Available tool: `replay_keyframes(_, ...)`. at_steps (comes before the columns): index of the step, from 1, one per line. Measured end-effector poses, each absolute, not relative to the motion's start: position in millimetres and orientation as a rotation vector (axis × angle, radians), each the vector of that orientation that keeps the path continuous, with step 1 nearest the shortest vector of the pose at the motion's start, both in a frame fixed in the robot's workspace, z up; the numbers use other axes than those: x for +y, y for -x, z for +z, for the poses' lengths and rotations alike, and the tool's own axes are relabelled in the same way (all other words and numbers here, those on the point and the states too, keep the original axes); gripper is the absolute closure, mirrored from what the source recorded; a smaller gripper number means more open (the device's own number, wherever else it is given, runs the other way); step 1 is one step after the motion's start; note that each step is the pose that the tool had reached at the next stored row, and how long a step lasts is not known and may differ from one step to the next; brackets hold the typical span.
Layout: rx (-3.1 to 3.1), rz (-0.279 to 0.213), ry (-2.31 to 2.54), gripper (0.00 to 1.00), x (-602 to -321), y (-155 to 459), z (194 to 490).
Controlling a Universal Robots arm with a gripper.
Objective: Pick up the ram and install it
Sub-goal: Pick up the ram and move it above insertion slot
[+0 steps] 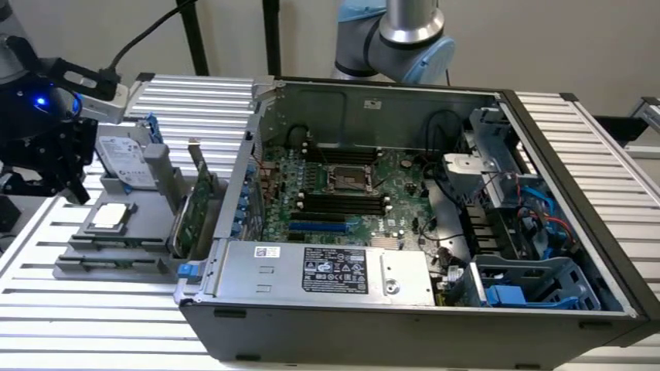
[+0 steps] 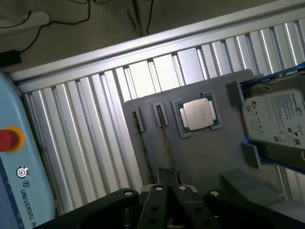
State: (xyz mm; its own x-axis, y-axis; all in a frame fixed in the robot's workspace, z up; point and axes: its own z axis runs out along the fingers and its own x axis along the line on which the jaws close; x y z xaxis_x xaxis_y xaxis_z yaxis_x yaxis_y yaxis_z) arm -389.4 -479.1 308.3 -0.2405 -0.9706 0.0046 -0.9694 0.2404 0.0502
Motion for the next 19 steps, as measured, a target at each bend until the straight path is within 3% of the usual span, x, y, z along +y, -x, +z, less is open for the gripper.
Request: replay_keyframes(19,-2.280,-0.054,-2.110,1.00,-498,392,291)
